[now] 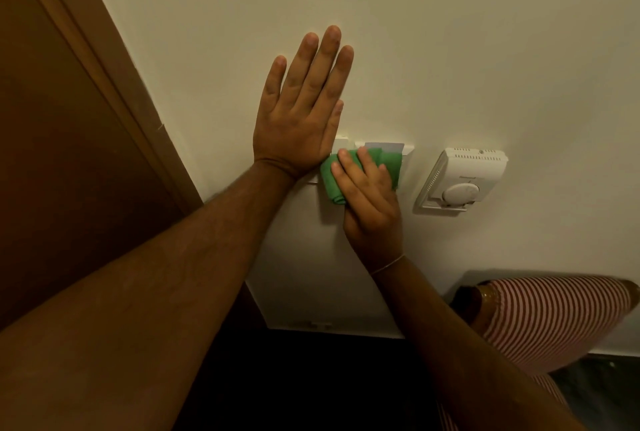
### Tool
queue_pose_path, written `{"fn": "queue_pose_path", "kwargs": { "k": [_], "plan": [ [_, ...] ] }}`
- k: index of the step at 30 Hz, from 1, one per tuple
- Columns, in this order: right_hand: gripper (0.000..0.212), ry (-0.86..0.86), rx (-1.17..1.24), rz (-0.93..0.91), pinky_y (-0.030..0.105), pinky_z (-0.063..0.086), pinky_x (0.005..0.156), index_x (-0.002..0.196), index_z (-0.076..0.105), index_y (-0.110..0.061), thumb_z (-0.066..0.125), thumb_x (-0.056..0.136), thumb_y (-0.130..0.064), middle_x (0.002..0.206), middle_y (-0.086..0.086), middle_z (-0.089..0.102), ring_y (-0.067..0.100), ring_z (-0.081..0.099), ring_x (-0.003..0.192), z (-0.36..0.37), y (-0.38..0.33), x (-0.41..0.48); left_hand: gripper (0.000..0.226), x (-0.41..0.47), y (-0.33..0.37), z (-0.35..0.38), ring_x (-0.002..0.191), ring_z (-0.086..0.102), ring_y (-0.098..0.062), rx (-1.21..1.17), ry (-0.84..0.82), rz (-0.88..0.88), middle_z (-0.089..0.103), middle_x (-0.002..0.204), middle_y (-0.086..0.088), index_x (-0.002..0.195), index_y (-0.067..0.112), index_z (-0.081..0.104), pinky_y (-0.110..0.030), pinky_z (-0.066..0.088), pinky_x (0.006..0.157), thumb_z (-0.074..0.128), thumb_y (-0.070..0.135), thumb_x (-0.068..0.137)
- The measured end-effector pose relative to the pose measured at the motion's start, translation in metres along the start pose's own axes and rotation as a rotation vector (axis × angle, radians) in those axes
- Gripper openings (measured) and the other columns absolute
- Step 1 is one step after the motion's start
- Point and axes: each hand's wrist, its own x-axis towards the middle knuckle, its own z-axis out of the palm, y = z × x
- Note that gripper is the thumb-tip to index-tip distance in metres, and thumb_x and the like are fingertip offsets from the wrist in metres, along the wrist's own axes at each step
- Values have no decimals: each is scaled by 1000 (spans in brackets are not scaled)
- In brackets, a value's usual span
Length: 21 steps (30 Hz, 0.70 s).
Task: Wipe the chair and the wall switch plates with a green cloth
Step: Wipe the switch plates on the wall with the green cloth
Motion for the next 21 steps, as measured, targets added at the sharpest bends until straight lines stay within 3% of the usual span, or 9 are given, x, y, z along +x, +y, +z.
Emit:
{"fn": "queue_pose_path", "kwargs": {
  "k": [5,9,13,15,18,21],
  "plan": [
    [46,-113,-66,-110,51,41,123,143,64,-8,62,99,7,152,11,61,31,52,147,-8,20,-29,73,-2,0,0,170,-9,-18,-13,-4,-5,22,178,-12,176,20,3,-46,4,139,43,30,115],
    [48,11,-18,41,49,27,131,146,58,-5,63,100,9,153,16,56,34,42,153,-20,41,-36,72,-2,0,1,170,-7,-19,-32,-1,-8,20,178,-11,176,19,4,-47,5,139,43,30,116],
    [48,112,30,181,54,27,130,140,62,1,67,96,16,151,18,57,40,43,151,-14,30,-34,74,-1,2,-1,170,-8,-19,-18,1,0,21,178,-10,176,19,3,-46,3,139,45,28,115],
    [40,148,68,167,54,27,130,139,64,0,65,100,10,150,17,59,36,42,152,-6,16,-23,74,0,2,-2,170,-6,-19,-13,3,-4,21,178,-10,176,19,5,-46,4,139,45,27,114],
    [34,106,87,60,49,26,131,143,64,-6,48,113,-8,156,9,54,28,37,157,5,-5,-4,74,1,2,-2,170,-4,-19,-3,7,-5,21,179,-10,176,18,8,-47,8,138,46,27,113],
    [40,29,67,-4,44,24,131,148,60,-8,49,110,-2,160,7,51,24,35,159,6,-7,-4,74,0,2,-3,170,-5,-19,6,1,1,8,186,-6,177,18,8,-47,6,139,45,27,113]
  ]
}}
